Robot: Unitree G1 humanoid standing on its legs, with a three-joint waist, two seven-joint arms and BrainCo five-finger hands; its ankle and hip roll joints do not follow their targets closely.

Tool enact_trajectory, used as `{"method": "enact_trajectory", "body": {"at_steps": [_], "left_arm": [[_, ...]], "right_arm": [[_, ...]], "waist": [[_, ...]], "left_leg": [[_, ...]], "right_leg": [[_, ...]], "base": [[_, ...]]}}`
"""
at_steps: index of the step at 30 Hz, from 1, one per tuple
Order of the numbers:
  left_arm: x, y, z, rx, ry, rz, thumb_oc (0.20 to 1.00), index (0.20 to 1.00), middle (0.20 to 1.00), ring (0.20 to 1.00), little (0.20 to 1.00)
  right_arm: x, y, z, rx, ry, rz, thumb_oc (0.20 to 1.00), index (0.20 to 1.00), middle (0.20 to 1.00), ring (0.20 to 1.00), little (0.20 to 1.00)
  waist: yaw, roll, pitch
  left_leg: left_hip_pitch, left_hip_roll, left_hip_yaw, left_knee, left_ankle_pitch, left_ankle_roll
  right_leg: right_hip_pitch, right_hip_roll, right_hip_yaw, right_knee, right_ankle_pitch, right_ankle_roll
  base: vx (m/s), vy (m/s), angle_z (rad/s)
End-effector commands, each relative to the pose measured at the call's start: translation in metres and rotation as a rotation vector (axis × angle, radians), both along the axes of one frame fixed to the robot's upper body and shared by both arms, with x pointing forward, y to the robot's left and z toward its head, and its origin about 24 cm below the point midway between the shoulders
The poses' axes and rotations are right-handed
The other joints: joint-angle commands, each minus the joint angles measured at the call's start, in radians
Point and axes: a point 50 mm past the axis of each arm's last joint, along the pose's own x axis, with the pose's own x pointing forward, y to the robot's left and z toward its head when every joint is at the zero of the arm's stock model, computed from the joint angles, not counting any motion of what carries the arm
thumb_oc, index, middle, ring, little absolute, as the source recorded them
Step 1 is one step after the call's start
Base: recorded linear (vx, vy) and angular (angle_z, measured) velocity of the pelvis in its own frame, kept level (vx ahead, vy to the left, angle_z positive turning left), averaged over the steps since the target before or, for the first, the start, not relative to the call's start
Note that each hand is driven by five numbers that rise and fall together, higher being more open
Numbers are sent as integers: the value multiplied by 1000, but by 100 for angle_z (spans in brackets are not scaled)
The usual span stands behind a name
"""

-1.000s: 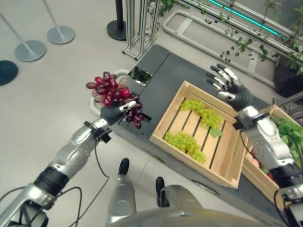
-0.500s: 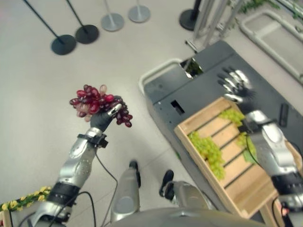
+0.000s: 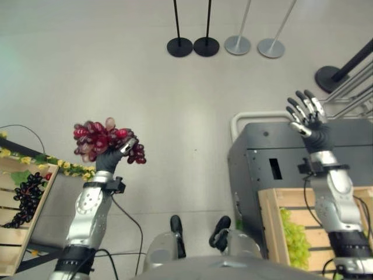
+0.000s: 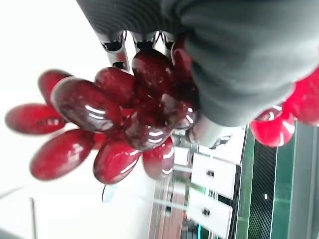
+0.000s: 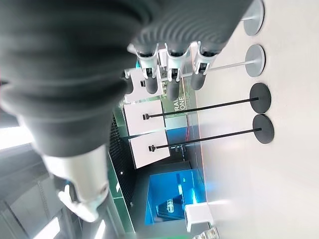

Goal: Pick up the fruits from the basket on one side to the basket on the other side

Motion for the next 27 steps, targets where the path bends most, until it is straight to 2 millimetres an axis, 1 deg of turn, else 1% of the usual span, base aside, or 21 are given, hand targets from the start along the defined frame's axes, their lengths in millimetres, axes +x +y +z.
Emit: {"method": "enact_trajectory", "body": {"at_steps": [1, 2, 3, 4, 5, 6, 8, 9, 11, 14, 16, 17, 18, 20, 21, 22, 23, 24, 25, 26, 27], "left_arm": [[13, -5, 53, 87, -275, 0, 200, 200, 200, 200, 200], [16, -9, 52, 97, -273, -15, 200, 200, 200, 200, 200], [16, -9, 52, 97, -273, -15, 200, 200, 200, 200, 200], [18, -11, 52, 113, -277, -14, 200, 200, 200, 200, 200], [25, -18, 55, 121, -291, -10, 200, 200, 200, 200, 200], [27, -20, 54, 104, -292, -6, 200, 200, 200, 200, 200], [33, -29, 54, 128, -295, -26, 200, 200, 200, 200, 200], [35, -33, 55, 141, -300, -40, 200, 200, 200, 200, 200], [37, -35, 57, 143, -313, -27, 200, 200, 200, 200, 200], [38, -31, 62, 120, -332, 20, 200, 200, 200, 200, 200], [38, -31, 62, 116, -335, 24, 200, 200, 200, 200, 200], [38, -31, 65, 133, -345, 24, 200, 200, 200, 200, 200], [39, -32, 65, 149, -347, 28, 200, 200, 200, 200, 200], [40, -33, 66, 152, -353, 33, 200, 200, 200, 200, 200], [39, -31, 61, 126, -335, 53, 200, 200, 200, 200, 200], [39, -31, 61, 125, -336, 53, 200, 200, 200, 200, 200], [40, -32, 60, 119, -332, 56, 200, 200, 200, 200, 200], [40, -30, 59, 113, -327, 60, 200, 200, 200, 200, 200], [39, -28, 56, 114, -313, 73, 200, 200, 200, 200, 200], [34, -23, 48, 111, -283, 78, 200, 200, 200, 200, 200], [32, -21, 44, 119, -268, 83, 200, 200, 200, 200, 200]], "right_arm": [[-1, 4, 21, -89, -101, 11, 1000, 1000, 1000, 1000, 1000], [-3, 2, 18, -94, -85, 8, 1000, 1000, 1000, 1000, 1000], [-3, 2, 18, -94, -85, 8, 1000, 1000, 1000, 1000, 1000], [-5, 1, 17, -105, -79, 4, 1000, 1000, 1000, 1000, 1000], [-9, -1, 14, -96, -74, -8, 1000, 1000, 1000, 1000, 1000], [-8, -2, 9, -87, -54, -17, 1000, 1000, 1000, 1000, 1000], [-13, -3, 6, -121, -35, -17, 1000, 1000, 1000, 1000, 1000], [-14, -7, 2, -112, -18, -30, 1000, 1000, 1000, 1000, 1000], [-14, -7, 0, -95, -19, -40, 1000, 1000, 1000, 1000, 1000], [-7, 3, -1, -75, -24, -7, 1000, 1000, 1000, 1000, 1000], [-7, 3, -3, -79, -17, -6, 1000, 1000, 1000, 1000, 1000], [-9, 1, -2, -86, -21, -12, 1000, 1000, 1000, 1000, 1000], [-11, -1, -2, -68, -25, -20, 1000, 1000, 1000, 1000, 1000], [-10, -3, -2, -57, -29, -32, 1000, 1000, 1000, 1000, 1000], [-11, -5, -2, -62, -35, -43, 1000, 1000, 1000, 1000, 1000], [-11, -5, -2, -62, -35, -43, 1000, 1000, 1000, 1000, 1000], [-11, -7, -2, -63, -31, -56, 1000, 1000, 1000, 1000, 1000], [-10, -9, -1, -61, -32, -63, 1000, 1000, 1000, 1000, 1000], [-10, -11, 1, -69, -42, -70, 1000, 1000, 1000, 1000, 1000], [-10, -13, 0, -76, -33, -76, 1000, 1000, 1000, 1000, 1000], [-12, -14, -1, -70, -30, -82, 1000, 1000, 1000, 1000, 1000]], "waist": [[-27, 19, 44], [-53, 19, 39], [-53, 19, 39], [-67, 17, 32], [-82, 7, 26], [-85, 0, 27], [-122, -16, 5], [-109, -31, -6], [-102, -41, -14], [-75, -45, -20], [-68, -46, -26], [-67, -46, -37], [-69, -45, -38], [-71, -42, -39], [-77, -35, -36], [-80, -33, -38], [-83, -38, -30], [-90, -43, -32], [-100, -53, -31], [-113, -59, -36], [-114, -56, -35]], "left_leg": [[65, -46, -90, 48, -86, 58], [59, -58, -140, 57, -85, 52], [59, -58, -140, 57, -85, 52], [63, -65, -167, 54, -83, 44], [44, -75, -233, 64, -73, 15], [33, -75, -258, 76, -75, 9], [37, -91, -337, 58, -75, -2], [26, -88, -343, 58, -66, -9], [14, -79, -381, 47, -47, -24], [-1, -30, -413, 20, -10, -55], [1, -12, -432, 3, 4, -67], [-6, 31, -471, -21, 45, -94], [-17, 48, -489, -28, 66, -112], [-31, 63, -499, -41, 90, -126], [-57, 95, -484, -90, 154, -147], [-62, 95, -487, -93, 161, -147], [-84, 93, -458, -88, 173, -142], [-97, 85, -416, -72, 159, -128], [-96, 86, -337, -36, 132, -116], [-61, 95, -237, 35, 74, -100], [-41, 98, -212, 54, 49, -97]], "right_leg": [[-89, 25, 234, 148, 120, 111], [-103, 89, 364, 118, 89, 102], [-103, 89, 364, 118, 89, 102], [-117, 131, 440, 75, 60, 91], [-106, 118, 549, -70, 49, 86], [-117, 96, 598, -108, 86, 96], [-101, 182, 788, -176, 76, 115], [-75, 175, 777, -216, 64, 112], [-63, 176, 756, -220, 52, 102], [-68, 198, 697, -196, 26, 86], [-59, 204, 675, -197, 13, 78], [-36, 225, 630, -193, -20, 58], [-31, 234, 605, -191, -31, 49], [-27, 240, 576, -191, -39, 42], [-16, 246, 519, -196, -61, 32], [-18, 246, 516, -200, -55, 33], [-16, 241, 504, -204, -58, 31], [-21, 236, 494, -220, -42, 28], [-27, 225, 479, -226, -28, 26], [-36, 218, 440, -245, -17, 11], [-36, 220, 419, -249, -26, 8]], "base": [[-111, 2, 109], [-14, -33, 80], [56, -53, 59], [146, -152, 112], [188, -257, 149], [228, -332, 173], [204, -237, 123], [112, -200, 127], [41, -257, 136], [36, -307, 91], [71, -329, 36], [82, -545, 27], [49, -421, 35], [-38, -268, 122], [-71, -292, 150], [-93, -252, 123], [-85, -88, 87], [-129, -129, 73], [-186, -172, 45], [-177, -192, 21], [-149, -189, 19]]}}
